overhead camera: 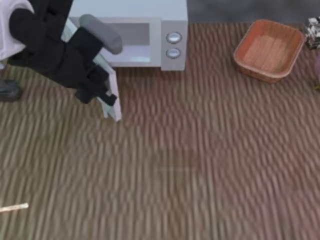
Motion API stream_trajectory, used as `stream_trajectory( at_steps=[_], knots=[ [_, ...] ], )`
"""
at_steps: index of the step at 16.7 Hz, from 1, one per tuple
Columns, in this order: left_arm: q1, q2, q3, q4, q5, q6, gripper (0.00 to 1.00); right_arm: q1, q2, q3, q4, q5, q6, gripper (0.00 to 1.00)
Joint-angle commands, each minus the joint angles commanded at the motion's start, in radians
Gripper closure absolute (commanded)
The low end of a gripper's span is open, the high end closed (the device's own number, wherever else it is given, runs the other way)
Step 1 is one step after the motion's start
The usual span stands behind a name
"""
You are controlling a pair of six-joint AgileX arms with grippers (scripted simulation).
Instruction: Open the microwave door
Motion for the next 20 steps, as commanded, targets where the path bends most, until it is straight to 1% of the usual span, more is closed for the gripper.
stream_trajectory(
  at_steps=[4, 6, 20],
  knots=[
    [0.046, -0.012, -0.013, -0.033, 0.049, 0.110, 1.00, 0.000, 0.000, 0.000, 0.000, 0.000, 0.000, 0.00],
    [0.059, -0.019, -0.014, -0.039, 0.064, 0.139, 1.00, 0.000, 0.000, 0.000, 0.000, 0.000, 0.000, 0.00],
    [0.059, -0.019, -0.014, -0.039, 0.065, 0.140, 1.00, 0.000, 0.000, 0.000, 0.000, 0.000, 0.000, 0.00]
  ],
)
